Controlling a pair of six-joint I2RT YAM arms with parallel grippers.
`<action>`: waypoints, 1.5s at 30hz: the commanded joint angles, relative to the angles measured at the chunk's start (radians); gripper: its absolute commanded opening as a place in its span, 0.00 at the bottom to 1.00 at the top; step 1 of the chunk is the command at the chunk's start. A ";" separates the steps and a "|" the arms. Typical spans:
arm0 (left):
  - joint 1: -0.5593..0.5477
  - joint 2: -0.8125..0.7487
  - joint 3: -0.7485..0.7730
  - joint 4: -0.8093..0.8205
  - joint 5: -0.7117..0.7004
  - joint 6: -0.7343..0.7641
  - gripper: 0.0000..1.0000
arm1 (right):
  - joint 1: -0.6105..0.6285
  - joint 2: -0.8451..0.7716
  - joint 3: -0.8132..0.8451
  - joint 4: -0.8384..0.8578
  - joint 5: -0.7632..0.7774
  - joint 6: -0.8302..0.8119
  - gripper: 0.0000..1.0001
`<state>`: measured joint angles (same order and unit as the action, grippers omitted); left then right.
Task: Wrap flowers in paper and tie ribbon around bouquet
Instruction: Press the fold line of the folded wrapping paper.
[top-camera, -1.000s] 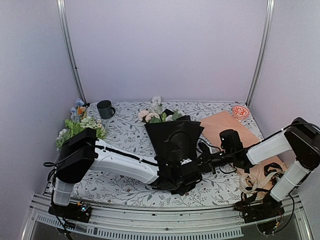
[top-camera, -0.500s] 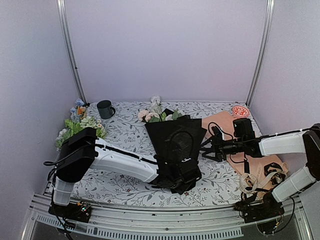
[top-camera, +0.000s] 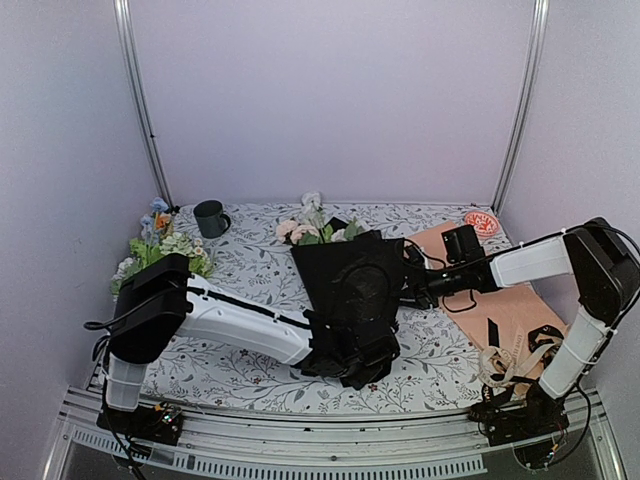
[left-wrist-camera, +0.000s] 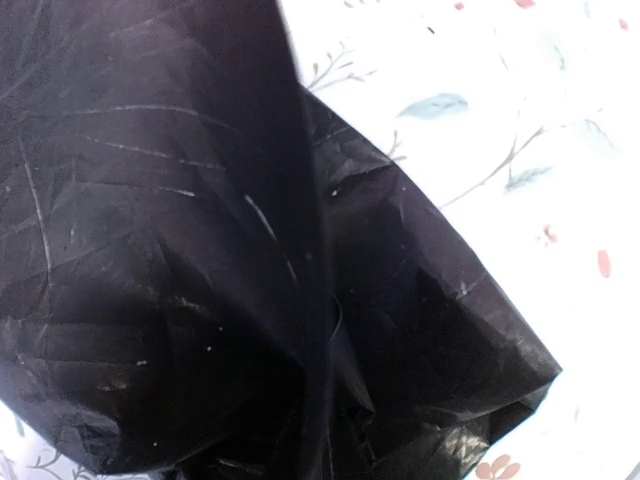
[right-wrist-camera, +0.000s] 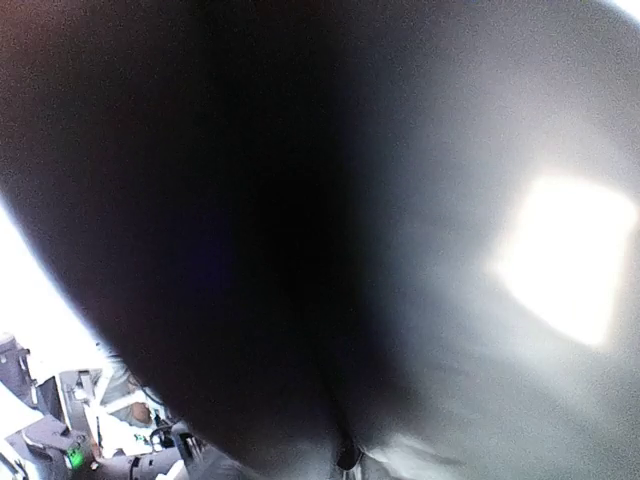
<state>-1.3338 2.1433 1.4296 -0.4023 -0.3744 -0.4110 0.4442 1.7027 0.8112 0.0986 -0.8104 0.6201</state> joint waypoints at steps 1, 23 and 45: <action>0.004 0.034 -0.061 -0.160 0.095 0.057 0.00 | 0.002 0.039 0.032 0.087 -0.058 -0.007 0.16; -0.101 -0.441 -0.111 -0.017 0.412 0.359 0.53 | -0.024 0.245 0.039 0.198 -0.053 -0.047 0.00; 0.025 0.034 0.093 -0.096 0.173 0.348 0.17 | -0.022 0.231 0.049 0.258 -0.087 -0.005 0.00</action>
<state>-1.2682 2.1365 1.4872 -0.4637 -0.2211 -0.1081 0.4259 1.9354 0.8455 0.3054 -0.8791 0.5938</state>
